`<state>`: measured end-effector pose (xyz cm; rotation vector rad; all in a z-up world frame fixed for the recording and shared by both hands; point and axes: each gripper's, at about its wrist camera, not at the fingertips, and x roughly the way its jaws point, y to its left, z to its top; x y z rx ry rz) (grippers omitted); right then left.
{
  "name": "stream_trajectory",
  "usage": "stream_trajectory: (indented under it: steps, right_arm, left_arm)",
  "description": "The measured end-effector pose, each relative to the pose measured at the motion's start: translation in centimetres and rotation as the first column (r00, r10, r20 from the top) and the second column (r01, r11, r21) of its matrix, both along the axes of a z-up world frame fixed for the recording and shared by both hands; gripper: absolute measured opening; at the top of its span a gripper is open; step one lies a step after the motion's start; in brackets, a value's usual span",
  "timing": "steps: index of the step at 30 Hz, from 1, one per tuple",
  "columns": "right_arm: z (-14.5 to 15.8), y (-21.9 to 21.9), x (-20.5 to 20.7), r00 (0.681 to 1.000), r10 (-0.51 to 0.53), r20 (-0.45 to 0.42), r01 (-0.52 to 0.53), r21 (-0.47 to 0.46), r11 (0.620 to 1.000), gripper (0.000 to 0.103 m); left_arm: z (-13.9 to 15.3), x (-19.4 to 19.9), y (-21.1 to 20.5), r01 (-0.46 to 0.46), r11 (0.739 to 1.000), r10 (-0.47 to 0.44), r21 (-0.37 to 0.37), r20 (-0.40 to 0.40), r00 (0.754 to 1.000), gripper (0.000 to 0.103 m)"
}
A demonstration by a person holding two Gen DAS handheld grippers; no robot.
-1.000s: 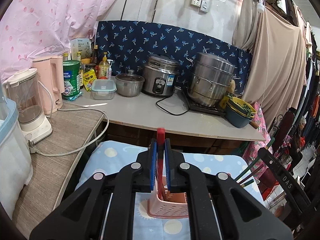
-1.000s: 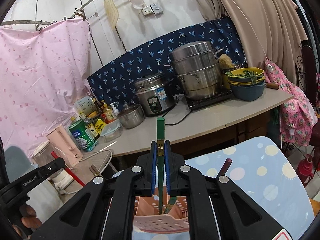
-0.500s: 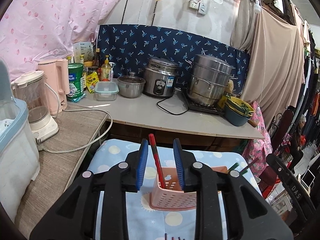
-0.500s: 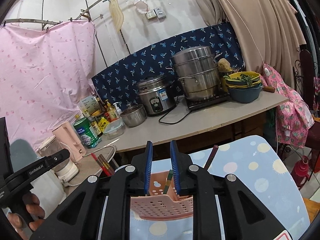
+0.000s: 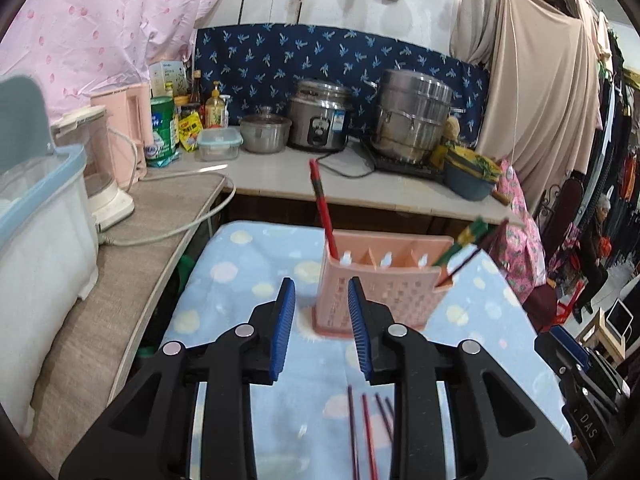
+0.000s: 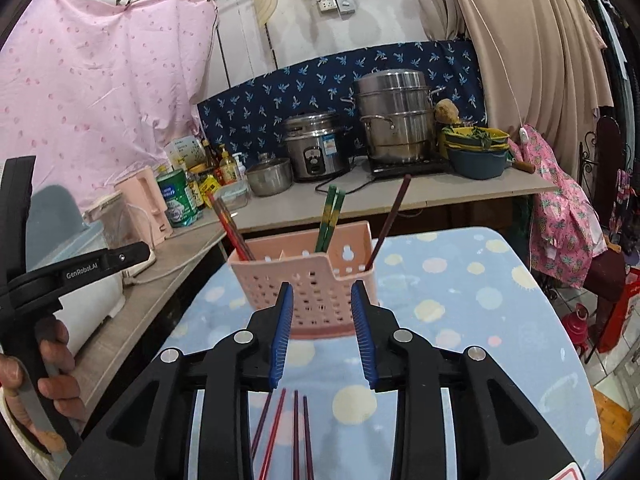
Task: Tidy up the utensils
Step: 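Move both open tools back down to the remaining chopsticks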
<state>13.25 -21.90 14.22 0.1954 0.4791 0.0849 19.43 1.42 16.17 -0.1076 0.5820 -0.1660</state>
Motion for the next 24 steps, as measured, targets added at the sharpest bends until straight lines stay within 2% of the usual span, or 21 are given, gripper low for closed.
stream_trajectory:
  steps: [4, 8, 13, 24]
  right_arm:
    - [-2.9, 0.4, -2.9, 0.998, 0.004, -0.061, -0.005, -0.018, 1.0, 0.03]
    - [-5.6, 0.7, -5.6, 0.993, -0.001, -0.119, -0.003, -0.034, 0.999, 0.03]
    - [-8.3, 1.1, -8.0, 0.984, -0.01, -0.178, 0.0, -0.052, 0.999, 0.03]
    - [-13.2, 2.1, -11.4, 0.96, 0.01, -0.281, -0.025, -0.05, 0.998, 0.03]
  left_arm:
    - [-2.8, -2.1, 0.2, 0.009, 1.0, -0.007, 0.029, -0.042, 0.999, 0.028]
    - [-5.9, -4.2, 0.4, 0.03, 0.999, -0.027, 0.026, -0.104, 0.994, 0.035]
    - [-8.9, -6.3, 0.2, 0.044, 0.998, -0.038, 0.034, -0.163, 0.986, 0.035]
    - [-13.4, -9.6, -0.6, 0.063, 0.997, -0.047, 0.051, -0.267, 0.962, 0.036]
